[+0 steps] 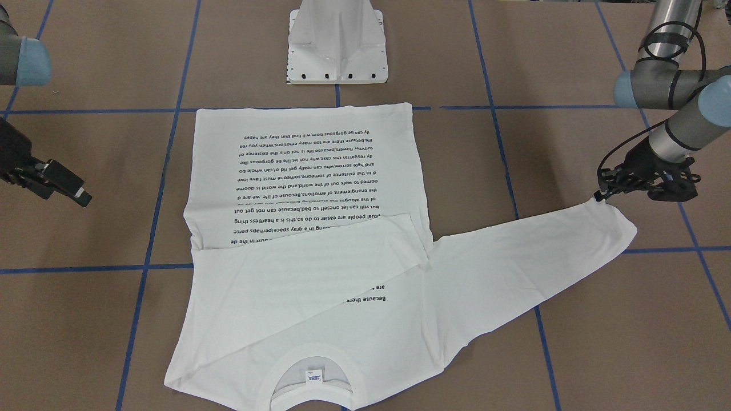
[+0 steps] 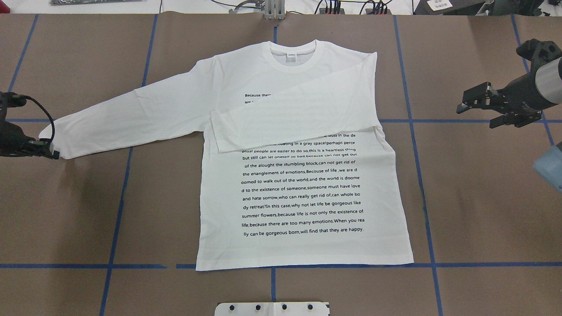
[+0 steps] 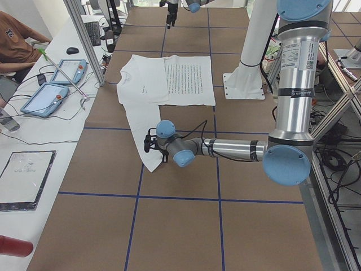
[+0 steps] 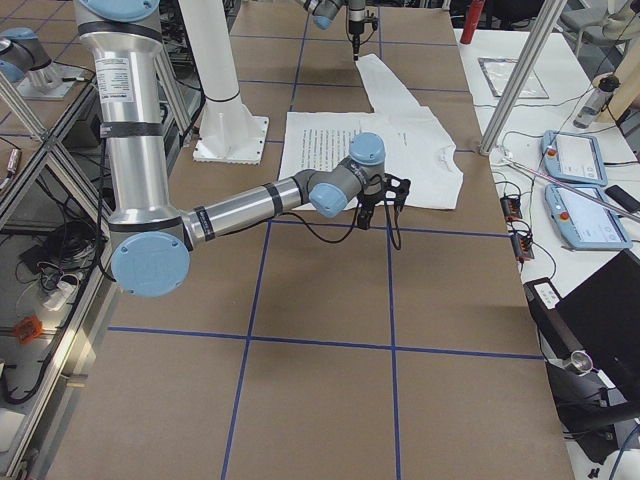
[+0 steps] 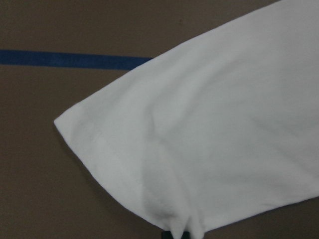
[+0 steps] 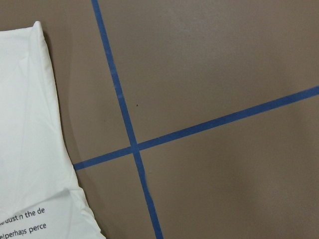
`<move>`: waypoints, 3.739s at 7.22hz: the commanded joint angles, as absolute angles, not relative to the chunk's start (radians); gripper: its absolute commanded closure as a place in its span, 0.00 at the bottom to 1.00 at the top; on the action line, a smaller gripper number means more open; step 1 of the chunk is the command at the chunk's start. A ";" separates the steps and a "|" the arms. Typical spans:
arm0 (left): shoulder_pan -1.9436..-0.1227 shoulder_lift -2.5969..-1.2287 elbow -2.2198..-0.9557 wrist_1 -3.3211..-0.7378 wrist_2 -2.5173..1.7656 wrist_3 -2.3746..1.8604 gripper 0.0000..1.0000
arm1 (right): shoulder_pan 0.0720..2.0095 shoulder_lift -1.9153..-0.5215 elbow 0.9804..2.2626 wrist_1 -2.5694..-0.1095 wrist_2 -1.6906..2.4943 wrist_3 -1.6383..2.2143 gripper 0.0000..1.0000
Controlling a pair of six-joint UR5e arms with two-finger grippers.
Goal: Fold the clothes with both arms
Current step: 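Lift the other sleeve and fold it across the shirt with the left gripper, then lay the sleeve down near the shirt's far side and withdraw the left gripper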
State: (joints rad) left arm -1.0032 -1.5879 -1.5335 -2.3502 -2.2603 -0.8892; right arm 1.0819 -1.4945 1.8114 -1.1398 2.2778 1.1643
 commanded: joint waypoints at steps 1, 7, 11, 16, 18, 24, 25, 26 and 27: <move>-1.002 -1.712 -1.723 -2.100 -2.261 -0.943 1.00 | 1.083 -1.496 1.818 -1.140 2.279 1.164 0.01; -0.706 -2.385 -1.615 -1.936 -2.072 -1.505 1.00 | 1.104 -1.509 1.815 -1.138 2.275 1.158 0.00; -0.508 -2.681 -1.198 -2.199 -1.803 -1.741 1.00 | 1.108 -1.523 1.809 -1.138 2.269 1.123 0.00; -0.442 -2.712 -1.120 -2.269 -1.729 -1.744 0.21 | 1.108 -1.525 1.809 -1.138 2.264 1.124 0.00; -0.440 -2.718 -1.132 -2.264 -1.715 -1.735 0.01 | 1.108 -1.525 1.815 -1.138 2.266 1.127 0.00; -0.497 -2.352 -1.757 -1.826 -1.726 -1.405 0.01 | 0.830 -1.508 1.963 -1.111 2.020 1.507 0.00; -0.520 -2.241 -1.851 -1.824 -1.726 -1.326 0.01 | 0.737 -1.499 1.995 -1.112 1.950 1.611 0.01; -0.535 -2.158 -1.915 -1.824 -1.726 -1.256 0.01 | 0.654 -1.500 2.031 -1.121 1.884 1.682 0.02; -0.566 -2.119 -1.939 -1.824 -1.726 -1.218 0.01 | 0.584 -1.509 2.048 -1.123 1.826 1.747 0.04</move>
